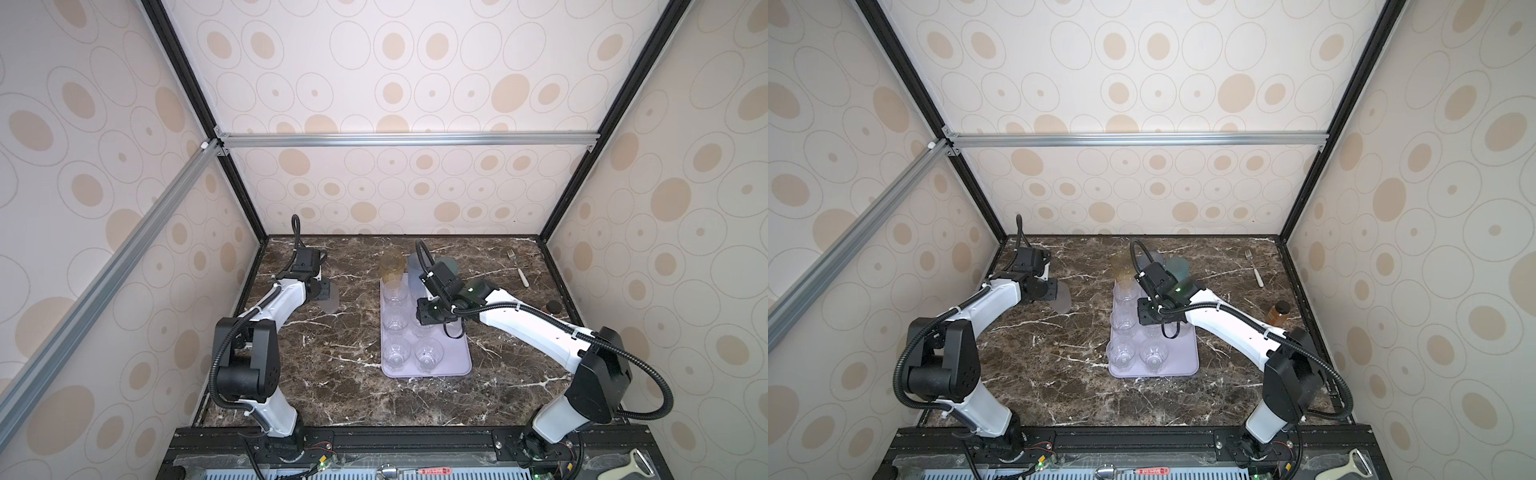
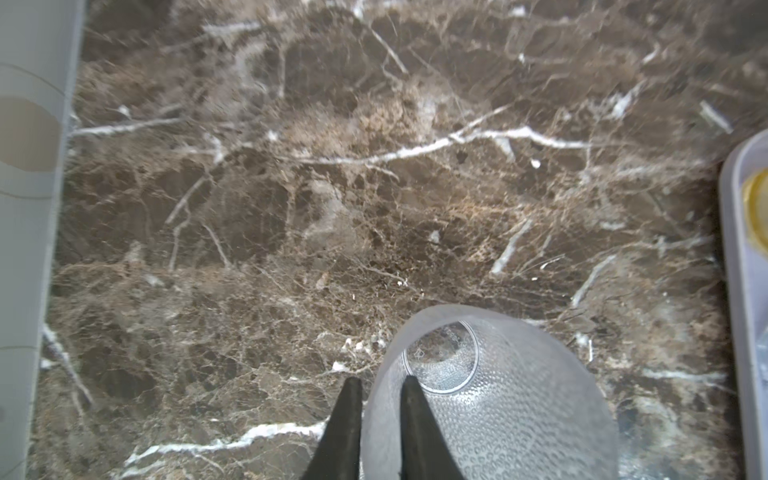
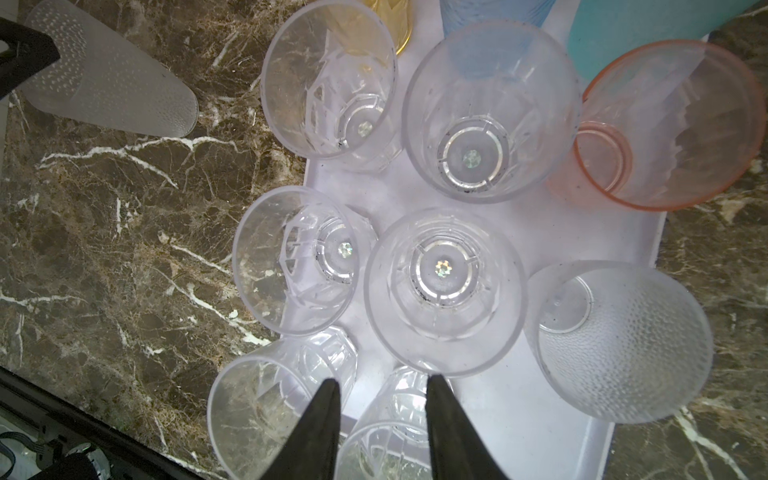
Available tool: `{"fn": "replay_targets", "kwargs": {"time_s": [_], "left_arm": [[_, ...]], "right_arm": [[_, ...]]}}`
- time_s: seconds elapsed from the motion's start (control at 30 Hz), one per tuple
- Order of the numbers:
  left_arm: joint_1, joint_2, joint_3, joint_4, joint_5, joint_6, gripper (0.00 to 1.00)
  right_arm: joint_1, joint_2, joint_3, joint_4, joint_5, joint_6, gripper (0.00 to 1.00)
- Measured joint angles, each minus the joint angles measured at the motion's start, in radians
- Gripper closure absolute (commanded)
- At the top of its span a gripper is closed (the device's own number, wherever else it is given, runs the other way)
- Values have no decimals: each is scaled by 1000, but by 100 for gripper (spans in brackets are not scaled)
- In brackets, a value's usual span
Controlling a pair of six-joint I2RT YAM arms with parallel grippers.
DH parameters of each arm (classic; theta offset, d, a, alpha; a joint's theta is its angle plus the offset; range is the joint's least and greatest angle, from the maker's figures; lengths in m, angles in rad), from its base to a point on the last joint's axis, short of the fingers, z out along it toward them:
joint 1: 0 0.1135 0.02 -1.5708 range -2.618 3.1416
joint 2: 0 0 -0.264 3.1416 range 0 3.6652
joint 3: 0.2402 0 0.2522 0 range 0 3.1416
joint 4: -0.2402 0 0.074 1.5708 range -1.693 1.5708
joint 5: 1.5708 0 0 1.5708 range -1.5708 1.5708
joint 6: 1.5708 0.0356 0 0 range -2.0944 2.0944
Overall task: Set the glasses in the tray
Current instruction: 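Lift the frosted cup with the left gripper toward the right gripper above the tray, then grasp the frosted cup with the right gripper while the left gripper releases it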
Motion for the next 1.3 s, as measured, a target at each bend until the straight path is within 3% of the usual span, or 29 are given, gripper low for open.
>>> {"fn": "replay_targets", "kwargs": {"time_s": [0.23, 0.5, 0.67, 0.87, 1.1, 1.3], "left_arm": [[0, -3, 3, 3, 25, -2, 99], [-29, -150, 5, -25, 71, -49, 100], [-176, -285, 5, -14, 78, -121, 100], [-335, -304, 5, -15, 90, -200, 100], [-417, -304, 9, -16, 87, -249, 100], [-463, -305, 30, -14, 87, -277, 100]], "right_arm": [[0, 0, 0, 0, -8, 5, 64], [25, 0, 32, 3, -12, 29, 65], [84, 2, 116, 31, 40, 47, 62], [162, 31, 278, 46, 142, 27, 59], [188, 90, 364, 34, 252, -22, 60], [188, 168, 411, 2, 349, -75, 68]]}}
